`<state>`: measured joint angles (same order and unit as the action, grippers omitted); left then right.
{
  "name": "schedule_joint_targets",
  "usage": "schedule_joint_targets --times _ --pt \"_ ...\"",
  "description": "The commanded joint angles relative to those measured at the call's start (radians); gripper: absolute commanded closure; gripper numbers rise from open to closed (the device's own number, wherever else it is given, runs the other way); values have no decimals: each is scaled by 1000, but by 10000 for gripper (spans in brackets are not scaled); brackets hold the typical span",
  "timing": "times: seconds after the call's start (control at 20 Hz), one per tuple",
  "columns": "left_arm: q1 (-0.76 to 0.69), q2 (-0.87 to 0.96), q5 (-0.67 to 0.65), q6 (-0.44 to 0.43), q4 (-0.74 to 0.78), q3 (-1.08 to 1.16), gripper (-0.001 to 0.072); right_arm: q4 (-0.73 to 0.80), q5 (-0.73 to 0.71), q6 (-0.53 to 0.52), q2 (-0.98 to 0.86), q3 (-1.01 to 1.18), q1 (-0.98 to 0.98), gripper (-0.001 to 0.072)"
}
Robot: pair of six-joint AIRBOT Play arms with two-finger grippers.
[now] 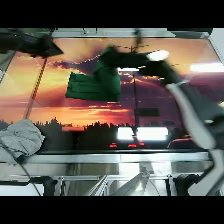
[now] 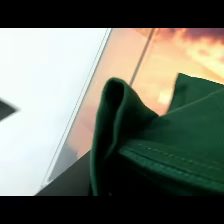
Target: Fold the shirts.
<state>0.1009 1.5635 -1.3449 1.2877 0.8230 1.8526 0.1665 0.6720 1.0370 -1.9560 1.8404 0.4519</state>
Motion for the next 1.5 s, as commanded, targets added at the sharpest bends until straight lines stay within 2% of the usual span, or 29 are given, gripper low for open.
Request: schedule_joint_targets --times 0.0,0.15,0.2,0.25,0.3,0.35,0.45,0.5,0.55,0.65,0.75,0.9,0.95,1.0,1.05,1.15,1.35,1.45 --pt "129 -126 -16 -54 -90 -131 689 -40 -319 -19 -328 301 251 32" --pt "173 -172 -46 -100 -92 -249 689 -145 -363 -19 -374 250 298 43" --pt "184 -176 -46 -111 -92 -278 689 -145 -322 -19 -358 233 278 305" --pt "193 -175 -47 -119 -92 -303 688 -146 -234 -14 -335 227 243 707" --pt "195 -175 -47 -127 -93 -324 689 -146 -166 -13 -309 227 205 670" --pt "198 -175 -50 -128 -93 -340 689 -142 -93 -19 -278 227 160 694" --pt "199 -175 -47 -145 -93 -356 689 -137 82 -11 -217 227 56 694" --pt "199 -175 -47 -146 -93 -360 689 -117 171 24 -189 227 0 695" --pt "199 -175 -50 -146 -92 -360 689 -68 269 95 -161 227 -62 695" --pt "199 -175 -55 -146 -93 -360 689 130 465 236 -121 225 -175 695" --pt "197 -175 -55 -146 -93 -360 689 330 607 323 -97 187 -252 695" --pt "196 -175 -55 -146 -93 -360 688 451 640 357 -103 94 -297 692" --pt "196 -175 -56 -146 -93 -360 689 470 617 394 -116 66 -298 562" --pt "196 -175 -56 -146 -93 -360 689 466 594 400 -140 58 -295 135" --pt "196 -175 -59 -146 -93 -360 689 465 578 400 -168 58 -292 15" --pt "196 -175 -68 -146 -93 -360 689 442 502 400 -217 58 -292 11" --pt "196 -175 -69 -146 -93 -360 689 244 464 399 -311 58 -270 10" --pt "196 -175 -68 -147 -93 -360 689 136 426 365 -347 59 -233 10"
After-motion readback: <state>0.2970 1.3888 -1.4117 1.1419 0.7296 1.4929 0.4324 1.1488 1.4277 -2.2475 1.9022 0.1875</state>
